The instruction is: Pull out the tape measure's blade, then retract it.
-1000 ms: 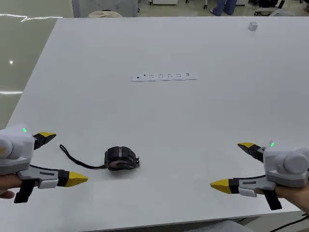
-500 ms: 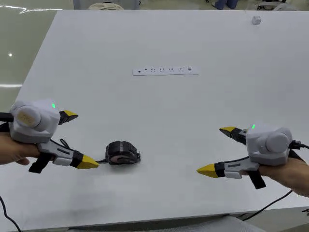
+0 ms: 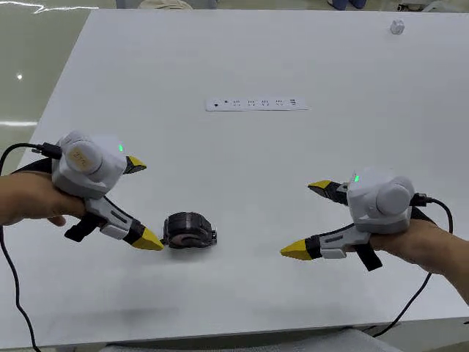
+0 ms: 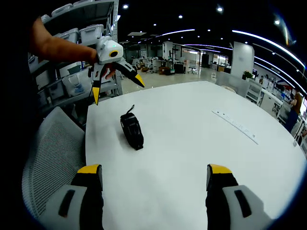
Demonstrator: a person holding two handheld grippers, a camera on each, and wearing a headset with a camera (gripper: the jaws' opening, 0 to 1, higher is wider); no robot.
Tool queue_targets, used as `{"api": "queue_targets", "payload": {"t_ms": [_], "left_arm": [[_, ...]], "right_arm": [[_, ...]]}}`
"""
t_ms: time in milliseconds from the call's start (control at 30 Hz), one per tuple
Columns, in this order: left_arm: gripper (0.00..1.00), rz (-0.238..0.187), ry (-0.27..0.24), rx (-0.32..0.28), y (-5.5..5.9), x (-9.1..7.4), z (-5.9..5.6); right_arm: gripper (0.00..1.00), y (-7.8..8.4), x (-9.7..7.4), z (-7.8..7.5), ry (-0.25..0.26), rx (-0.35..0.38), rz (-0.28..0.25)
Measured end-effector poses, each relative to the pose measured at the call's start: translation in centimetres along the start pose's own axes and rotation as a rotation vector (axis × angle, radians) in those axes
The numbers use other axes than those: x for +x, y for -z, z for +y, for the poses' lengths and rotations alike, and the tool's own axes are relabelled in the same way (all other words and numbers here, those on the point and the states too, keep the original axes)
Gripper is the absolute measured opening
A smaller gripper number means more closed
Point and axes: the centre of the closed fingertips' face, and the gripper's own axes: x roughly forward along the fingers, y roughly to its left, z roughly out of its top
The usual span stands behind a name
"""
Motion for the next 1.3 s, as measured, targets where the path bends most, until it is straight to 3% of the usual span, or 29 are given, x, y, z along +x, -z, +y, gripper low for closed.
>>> {"api": "queue_targets", "payload": {"t_ms": [200, 433, 667, 900, 1200, 1300], "left_arm": [[0.93, 0.058, 0.059, 0.045, -0.2, 1.3, -0.6], [0.88, 0.111, 0.102, 0.043, 0.1, 3.2, -1.0], [0.83, 0.168, 0.117, 0.074, 1.0, 4.7, -1.0], [0.75, 0.187, 0.104, 0.085, 1.3, 5.8, -0.2], [0.7, 0.214, 0.123, 0.09, 2.3, 7.4, -1.0], [0.67, 0.198, 0.125, 0.081, 2.4, 7.9, -1.0]], "right_arm": [[0.91, -0.4, 1.1, 0.2, -0.032, -0.035, 0.018], [0.91, -0.9, 2.7, 0.8, -0.071, -0.07, 0.037], [0.88, -1.2, 4.3, 1.5, -0.106, -0.108, 0.057], [0.85, -1.4, 5.6, 1.9, -0.135, -0.133, 0.074], [0.81, -1.6, 7.6, 2.4, -0.176, -0.173, 0.101], [0.81, -1.5, 8.3, 2.6, -0.19, -0.188, 0.112]]}}
